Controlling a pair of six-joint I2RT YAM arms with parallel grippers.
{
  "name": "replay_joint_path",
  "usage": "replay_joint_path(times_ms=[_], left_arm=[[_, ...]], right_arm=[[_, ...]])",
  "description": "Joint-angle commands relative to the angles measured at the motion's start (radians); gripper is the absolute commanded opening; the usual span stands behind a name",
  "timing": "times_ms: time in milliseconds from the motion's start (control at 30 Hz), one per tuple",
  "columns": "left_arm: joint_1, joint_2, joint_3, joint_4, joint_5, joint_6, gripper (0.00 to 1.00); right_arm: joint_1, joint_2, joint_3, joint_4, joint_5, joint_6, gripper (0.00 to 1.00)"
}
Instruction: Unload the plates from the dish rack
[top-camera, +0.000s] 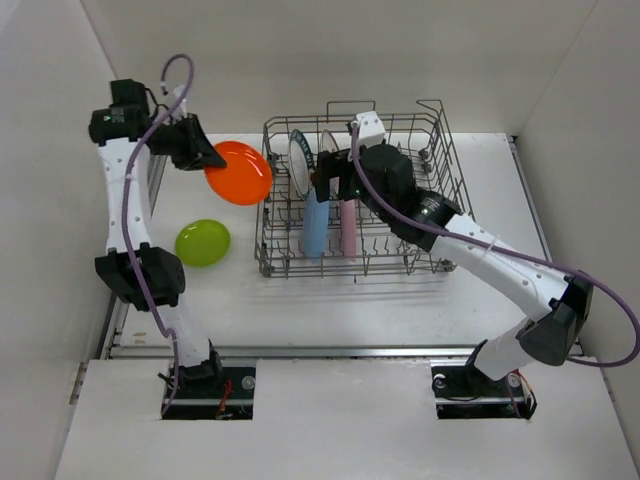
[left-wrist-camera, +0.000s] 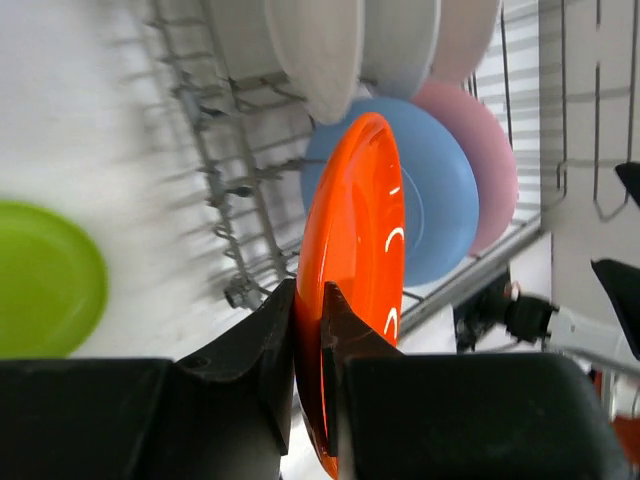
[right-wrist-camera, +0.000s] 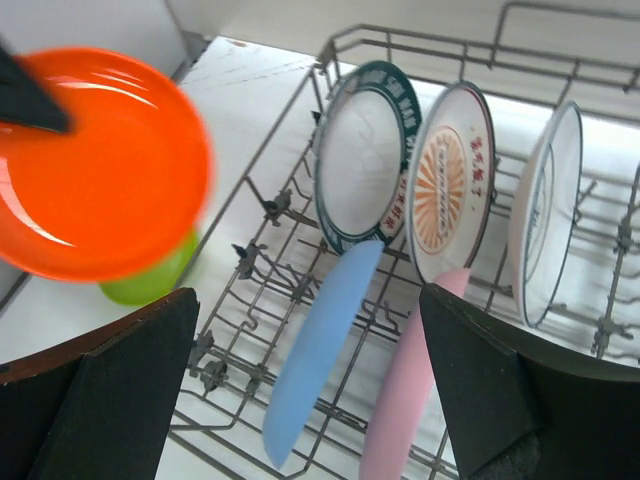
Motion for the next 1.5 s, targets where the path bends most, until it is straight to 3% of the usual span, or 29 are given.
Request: replay_joint_path(times_ms=[0,67,233,433,700,900,1233,1467], left_arm=[[0.120,-0.100,0.004,0.075,0.046,-0.062,0.00],[0.172,-0.112,-0.029,0.089,0.035,-0.071,0.00],[0.259,-0.147,-0.239,0.130,-0.211,-0.049,0.00],[0.293,-0.115,-0.455,0.212,-0.289,0.015,0.00],[0.302,0.005,-0.474,0.275,-0.378,0.024,0.00],[0.302,0.127,-0.460,0.221,-0.367,0.084,0.01],[0.302,0.250,-0.428,0.118,-0.433,0.156,0.19],[0.236,0.264,-0.423,0.112,-0.586,0.184,0.36]], right_arm=[[-0.041,-0.036,0.034,-0.037,-0.044,0.107,0.98],[-0.070,-0.036,0.034,-0.060,-0.053,0.130,0.98],[-0.115,-0.036,-0.001,-0.069,-0.100,0.186,0.98],[-0.136,-0.036,-0.043,-0.069,-0.122,0.195,0.98],[-0.146,-0.025,-0.076,-0.089,-0.110,0.215,0.98],[-0.155,-0.016,-0.121,-0.107,-0.139,0.224,0.96],[-0.155,-0.016,-0.167,-0.107,-0.160,0.233,0.95],[-0.155,-0.006,-0.176,-0.107,-0.180,0.233,0.93]])
